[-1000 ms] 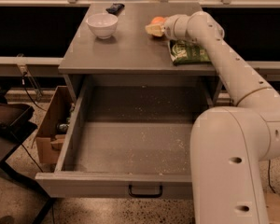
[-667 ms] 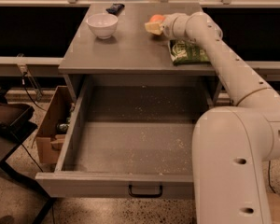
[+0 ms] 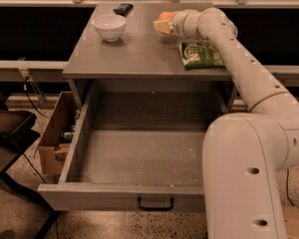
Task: Place orange into top drawer
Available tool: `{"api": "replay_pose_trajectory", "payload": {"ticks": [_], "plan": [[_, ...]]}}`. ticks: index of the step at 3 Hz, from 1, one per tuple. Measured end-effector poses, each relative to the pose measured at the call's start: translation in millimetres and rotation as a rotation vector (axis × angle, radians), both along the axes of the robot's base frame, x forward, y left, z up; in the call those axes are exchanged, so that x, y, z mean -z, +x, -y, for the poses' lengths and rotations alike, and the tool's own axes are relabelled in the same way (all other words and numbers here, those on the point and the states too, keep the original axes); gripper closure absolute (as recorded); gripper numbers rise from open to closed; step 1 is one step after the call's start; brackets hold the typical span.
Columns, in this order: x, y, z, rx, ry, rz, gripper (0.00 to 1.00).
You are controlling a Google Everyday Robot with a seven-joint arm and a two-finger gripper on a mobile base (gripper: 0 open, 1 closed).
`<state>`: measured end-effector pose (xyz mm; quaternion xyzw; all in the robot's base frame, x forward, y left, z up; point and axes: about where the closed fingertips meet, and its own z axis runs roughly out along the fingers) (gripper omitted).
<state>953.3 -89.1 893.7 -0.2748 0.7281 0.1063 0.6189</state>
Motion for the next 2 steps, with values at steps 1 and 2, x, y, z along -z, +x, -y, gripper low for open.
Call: {"api": "replay_pose_trajectory", "payload": {"ticks": [1,2], "plan": [[-32,-19,2,-0.019,-0.024,0.02,1.0],[-104,-86,21,-0.007,-0.037,0.057,1.0]]}}
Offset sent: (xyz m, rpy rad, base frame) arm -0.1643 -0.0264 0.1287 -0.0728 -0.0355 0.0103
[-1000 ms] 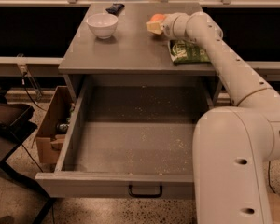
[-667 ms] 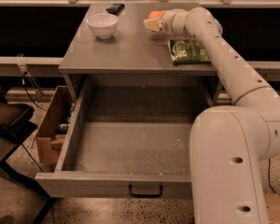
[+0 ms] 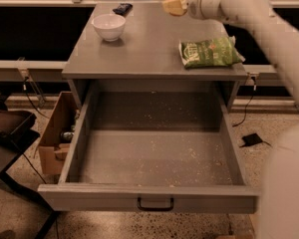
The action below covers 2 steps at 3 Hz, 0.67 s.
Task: Place orange into top drawer
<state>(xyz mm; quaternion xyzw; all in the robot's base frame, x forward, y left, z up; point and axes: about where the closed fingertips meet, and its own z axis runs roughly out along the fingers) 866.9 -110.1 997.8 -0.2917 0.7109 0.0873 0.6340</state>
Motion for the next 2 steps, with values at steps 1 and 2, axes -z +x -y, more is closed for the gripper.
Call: {"api": "replay_pose_trajectory", "payload": {"ticks": [1,2], "plan": [[-31,-69,27,0.024,-0.019,-0.002,1.0],[-5,-118,46,-0.014,-0.014,-0.058,1.0]]}}
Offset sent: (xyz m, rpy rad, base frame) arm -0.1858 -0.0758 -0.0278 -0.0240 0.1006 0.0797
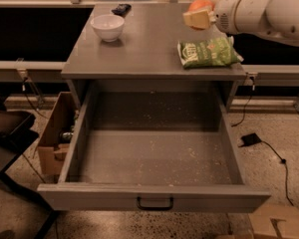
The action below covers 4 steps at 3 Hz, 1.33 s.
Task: Place orange into top drawer
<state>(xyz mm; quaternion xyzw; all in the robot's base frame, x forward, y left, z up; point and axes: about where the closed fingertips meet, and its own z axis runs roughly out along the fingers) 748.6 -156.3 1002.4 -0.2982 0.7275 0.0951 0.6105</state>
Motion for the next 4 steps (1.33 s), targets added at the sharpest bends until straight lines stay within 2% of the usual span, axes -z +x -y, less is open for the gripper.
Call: {"api": "replay_pose_trajectory", "payload": {"ticks": [1,2,3,4], "plan": [[39,-39,16,-0.087,0.034,-0.064,1.0],[71,-73,30,-0.164,0.08,-0.098,1.0],[96,-89,36,-0.234,0.136,-0.119,1.0],[120,-95,38,-0.269,0.191,-0.126,1.0]]}}
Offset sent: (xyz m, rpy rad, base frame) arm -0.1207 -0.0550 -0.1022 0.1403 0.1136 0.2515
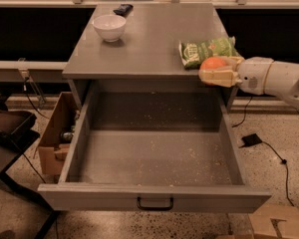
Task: Place orange into top drawer
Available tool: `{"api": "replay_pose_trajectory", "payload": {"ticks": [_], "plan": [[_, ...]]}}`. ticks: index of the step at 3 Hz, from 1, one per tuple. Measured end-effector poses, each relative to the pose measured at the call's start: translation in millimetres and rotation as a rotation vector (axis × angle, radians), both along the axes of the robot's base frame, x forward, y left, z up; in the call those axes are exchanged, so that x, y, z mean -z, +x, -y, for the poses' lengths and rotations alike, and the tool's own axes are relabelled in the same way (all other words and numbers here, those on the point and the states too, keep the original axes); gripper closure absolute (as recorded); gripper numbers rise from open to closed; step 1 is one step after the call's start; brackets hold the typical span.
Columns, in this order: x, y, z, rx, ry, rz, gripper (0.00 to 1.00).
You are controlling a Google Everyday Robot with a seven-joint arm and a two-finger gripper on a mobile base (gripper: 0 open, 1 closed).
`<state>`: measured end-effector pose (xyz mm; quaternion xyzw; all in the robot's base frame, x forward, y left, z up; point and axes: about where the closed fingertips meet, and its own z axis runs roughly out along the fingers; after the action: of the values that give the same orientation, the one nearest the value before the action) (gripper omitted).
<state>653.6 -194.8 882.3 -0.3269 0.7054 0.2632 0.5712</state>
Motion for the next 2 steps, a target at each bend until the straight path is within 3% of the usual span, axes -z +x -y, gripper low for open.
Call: {"api": "replay_pose_trajectory", "payload": {"ticks": [2], "plan": [[7,8,-11,-0.023,-0.017,-0.002,1.0]]}}
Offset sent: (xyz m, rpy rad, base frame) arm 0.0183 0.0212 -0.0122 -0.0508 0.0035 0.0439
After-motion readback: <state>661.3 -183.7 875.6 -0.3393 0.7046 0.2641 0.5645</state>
